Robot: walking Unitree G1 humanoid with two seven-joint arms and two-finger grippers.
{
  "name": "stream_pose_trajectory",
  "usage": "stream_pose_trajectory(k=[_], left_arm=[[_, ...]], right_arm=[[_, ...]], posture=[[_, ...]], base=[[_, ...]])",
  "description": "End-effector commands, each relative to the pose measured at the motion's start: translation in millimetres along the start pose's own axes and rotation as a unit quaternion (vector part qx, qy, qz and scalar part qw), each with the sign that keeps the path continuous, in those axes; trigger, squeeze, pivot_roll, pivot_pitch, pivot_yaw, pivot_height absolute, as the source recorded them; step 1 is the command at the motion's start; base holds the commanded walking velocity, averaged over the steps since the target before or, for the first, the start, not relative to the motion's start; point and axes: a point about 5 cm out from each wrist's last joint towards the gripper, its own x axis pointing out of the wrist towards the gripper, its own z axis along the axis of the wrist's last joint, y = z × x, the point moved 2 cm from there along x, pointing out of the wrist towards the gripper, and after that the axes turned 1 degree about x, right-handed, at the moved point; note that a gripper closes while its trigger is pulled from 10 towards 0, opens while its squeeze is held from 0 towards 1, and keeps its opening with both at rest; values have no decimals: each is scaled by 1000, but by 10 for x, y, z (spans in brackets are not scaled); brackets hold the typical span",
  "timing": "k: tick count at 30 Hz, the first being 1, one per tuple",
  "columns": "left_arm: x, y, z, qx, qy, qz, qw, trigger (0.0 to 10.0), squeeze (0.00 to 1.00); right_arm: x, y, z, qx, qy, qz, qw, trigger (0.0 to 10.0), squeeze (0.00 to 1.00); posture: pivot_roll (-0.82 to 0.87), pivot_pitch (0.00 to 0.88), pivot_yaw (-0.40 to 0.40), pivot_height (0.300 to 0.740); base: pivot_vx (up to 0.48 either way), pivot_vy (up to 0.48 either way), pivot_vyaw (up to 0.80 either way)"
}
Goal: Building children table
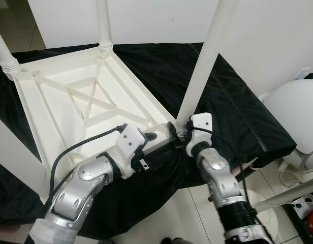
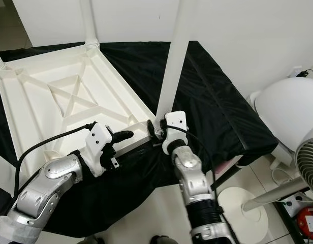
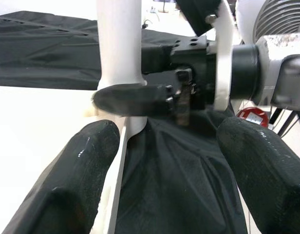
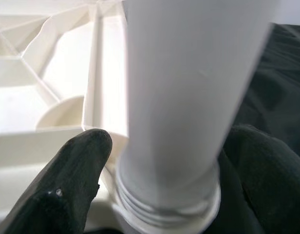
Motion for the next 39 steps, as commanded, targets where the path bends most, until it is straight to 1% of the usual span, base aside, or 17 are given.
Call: stream_pose_trajectory(k=[1, 2, 4, 8, 13, 15, 19, 21, 23, 27, 28, 29, 30, 31, 32, 34, 39], left_arm=[[3, -34, -17, 2, 6, 0, 1000, 10000, 0], [6, -31, -17, 3, 6, -1, 1000, 10000, 0], [6, -31, -17, 3, 6, -1, 1000, 10000, 0], [17, -16, 2, 9, 5, -3, 1000, 10000, 0], [19, -15, 7, 10, 4, -3, 1000, 10000, 0], [15, -2, 15, 11, 4, -1, 1000, 10000, 0], [9, 17, 19, 13, 5, 1, 1000, 10000, 0], [9, 22, 22, 14, 5, 1, 1000, 10000, 0], [9, 22, 22, 14, 5, 1, 1000, 10000, 0], [8, 21, 24, 15, 5, 2, 1000, 10000, 0], [6, 22, 26, 15, 5, 2, 1000, 10000, 0], [1, 25, 27, 16, 6, 3, 1000, 10000, 0], [1, 25, 27, 16, 6, 3, 1000, 10000, 0], [-4, 26, 28, 16, 6, 4, 1000, 10000, 0], [-9, 26, 28, 16, 7, 5, 1000, 10000, 0], [-13, 26, 26, 16, 7, 5, 1000, 10000, 0], [-16, 24, 26, 14, 7, 8, 1000, 10000, 0]], right_arm=[[3, 18, -16, 6, -1, 13, 1000, 10000, 0], [13, -14, -15, 1, -1, 23, 1000, 10000, 0], [13, -14, -15, 1, -1, 23, 1000, 10000, 0], [109, -137, -31, -38, 19, 71, 997, 10000, 0], [135, -165, -32, -48, 24, 80, 995, 10000, 0], [199, -190, 9, -67, 26, 111, 991, 10000, 0], [283, -179, 55, -84, 26, 149, 985, 10000, 0], [316, -143, 77, -83, 24, 164, 983, 10000, 0], [316, -143, 77, -83, 24, 164, 983, 10000, 0], [367, -80, 77, -87, 25, 184, 979, 10000, 0], [378, -58, 61, -86, 28, 190, 978, 6784, 0], [385, -45, 40, -81, 31, 194, 977, 3294, 0], [385, -45, 40, -81, 31, 194, 977, 3294, 0], [387, -38, 22, -78, 34, 196, 977, 1176, 0], [384, -36, 7, -76, 36, 197, 977, 0, 0], [383, -43, -20, -74, 38, 202, 976, 0, 0], [351, -109, -101, -66, 52, 186, 979, 0, 0]], posture=[[58, 89, -58, 740], [60, 86, -55, 740], [60, 86, -55, 740], [69, 77, -53, 740], [69, 77, -53, 740], [79, 74, -52, 740], [82, 74, -51, 740], [86, 73, -49, 740], [86, 73, -49, 740], [86, 73, -49, 740], [93, 76, -49, 740], [96, 78, -50, 740], [96, 78, -50, 740], [98, 81, -50, 740], [98, 81, -50, 740], [98, 81, -50, 740], [96, 89, -50, 740]], base=[[0, 0, 0], [0, 0, 0], [0, 0, 0], [0, 0, 0], [0, 0, 0], [0, 0, 0], [0, 0, 0], [0, 0, 0], [0, 0, 0], [0, 0, 0], [0, 0, 0], [0, 0, 0], [0, 0, 0], [0, 0, 0], [0, 0, 0], [0, 0, 0], [0, 0, 0]])
